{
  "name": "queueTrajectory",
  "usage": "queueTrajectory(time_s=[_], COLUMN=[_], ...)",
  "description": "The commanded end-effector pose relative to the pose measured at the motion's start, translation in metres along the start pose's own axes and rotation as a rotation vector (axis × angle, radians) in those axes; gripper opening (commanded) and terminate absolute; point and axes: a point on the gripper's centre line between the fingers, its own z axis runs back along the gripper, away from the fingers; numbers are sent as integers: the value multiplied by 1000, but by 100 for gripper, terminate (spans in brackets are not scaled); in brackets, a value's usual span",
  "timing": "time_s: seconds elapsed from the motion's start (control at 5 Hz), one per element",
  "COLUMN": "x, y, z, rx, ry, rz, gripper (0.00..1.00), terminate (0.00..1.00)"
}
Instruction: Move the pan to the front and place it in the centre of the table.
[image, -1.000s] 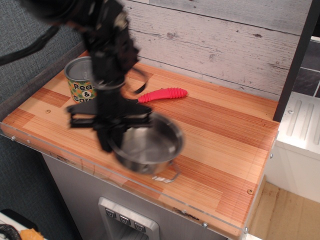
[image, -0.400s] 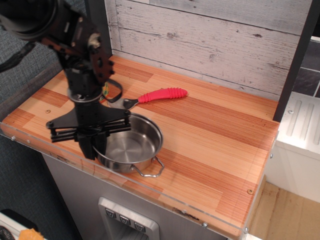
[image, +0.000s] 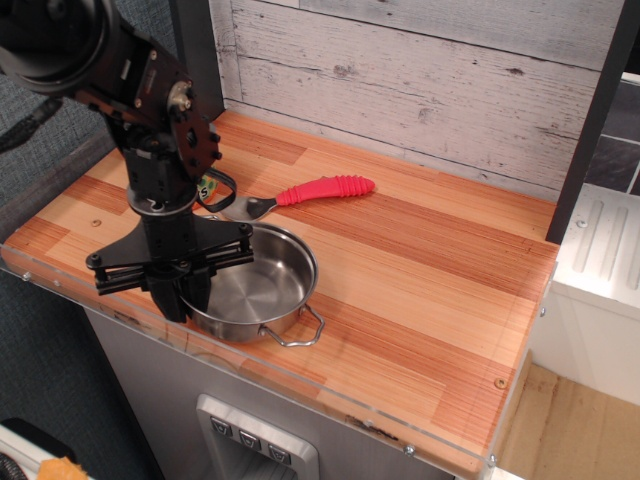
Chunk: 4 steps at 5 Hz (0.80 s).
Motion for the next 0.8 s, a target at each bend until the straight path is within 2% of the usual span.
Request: queueTrajectory(time_s=[0.0, 0.2, 0.6], x=[3, 3, 7], y=[5, 5, -5], z=[4, 16, 54], rx=[-3, -6, -28], ry=[44, 48, 8], rz=[24, 7, -100], gripper=[100, 100, 100], terminate=[0, 0, 0])
